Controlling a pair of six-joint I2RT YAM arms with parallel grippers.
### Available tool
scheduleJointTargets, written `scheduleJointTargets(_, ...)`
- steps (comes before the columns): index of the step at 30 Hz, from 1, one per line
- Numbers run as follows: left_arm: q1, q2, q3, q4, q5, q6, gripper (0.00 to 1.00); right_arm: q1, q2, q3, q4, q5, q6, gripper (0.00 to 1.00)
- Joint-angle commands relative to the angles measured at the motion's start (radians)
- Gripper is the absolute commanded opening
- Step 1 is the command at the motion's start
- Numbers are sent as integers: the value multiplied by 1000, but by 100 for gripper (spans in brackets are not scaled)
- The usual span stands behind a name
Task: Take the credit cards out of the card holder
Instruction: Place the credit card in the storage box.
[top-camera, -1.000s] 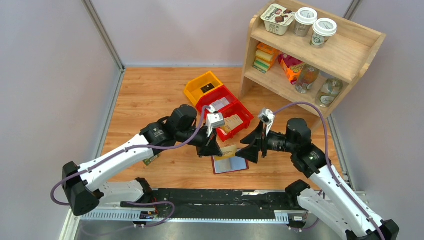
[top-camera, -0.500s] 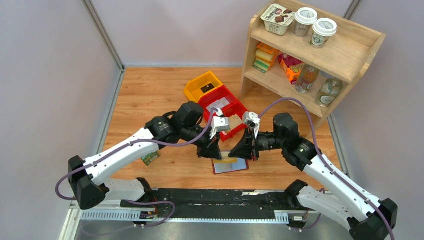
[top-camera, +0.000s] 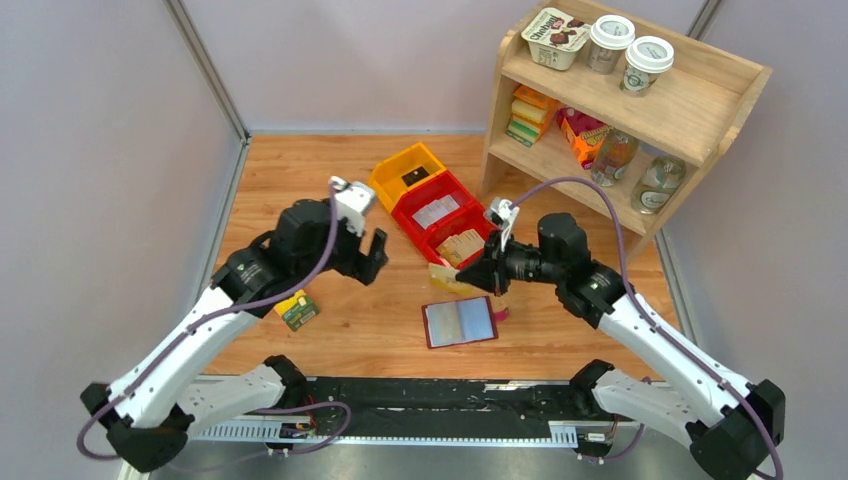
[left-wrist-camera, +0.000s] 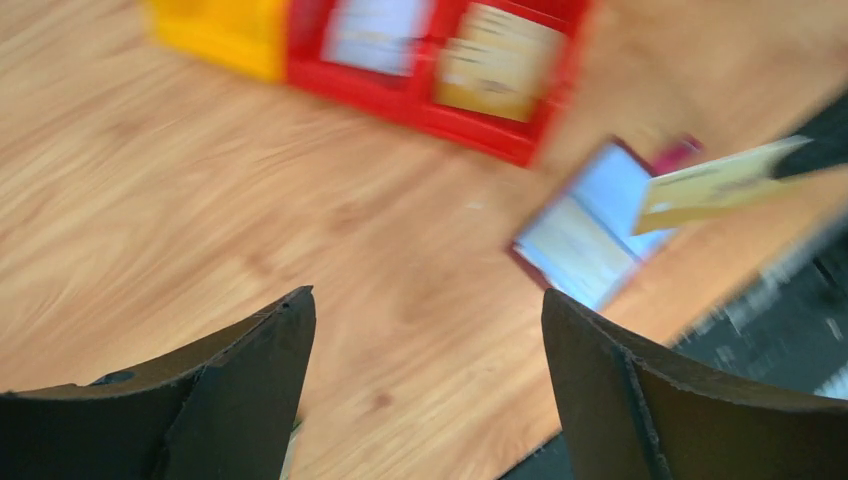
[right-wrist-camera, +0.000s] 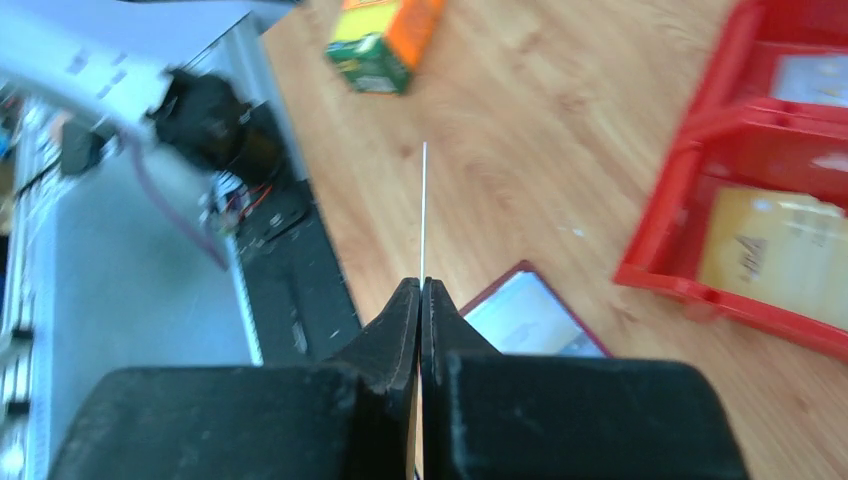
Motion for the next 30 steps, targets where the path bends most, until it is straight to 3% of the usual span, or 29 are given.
scheduleJointTargets(1, 195, -84, -28, -64, -208, -105, 92, -40, 106, 97, 3, 260, 117, 0)
scheduleJointTargets(5, 414, -140, -135, 0, -147, -148, 93, -69, 232, 165, -13, 435, 211, 0)
scheduleJointTargets(8, 468, -206, -243, 89, -100, -177, 93, -98, 335, 223, -28, 487, 271, 0)
scheduleJointTargets(11, 499, -266, -315, 146, -56, -197, 93, -110, 433, 262, -25, 524, 296, 0)
scheduleJointTargets(15, 497, -360, -341, 166, -100, -186, 93, -118, 560, 304, -20, 558, 331, 0)
scheduleJointTargets(23, 499, -426, -364, 194, -79, -168, 92, -121, 737, 312, 102, 467, 375, 0)
scheduleJointTargets(30, 500, -427, -373, 210, 106, -130, 89, -123, 789, 286, 199, 450, 420, 2)
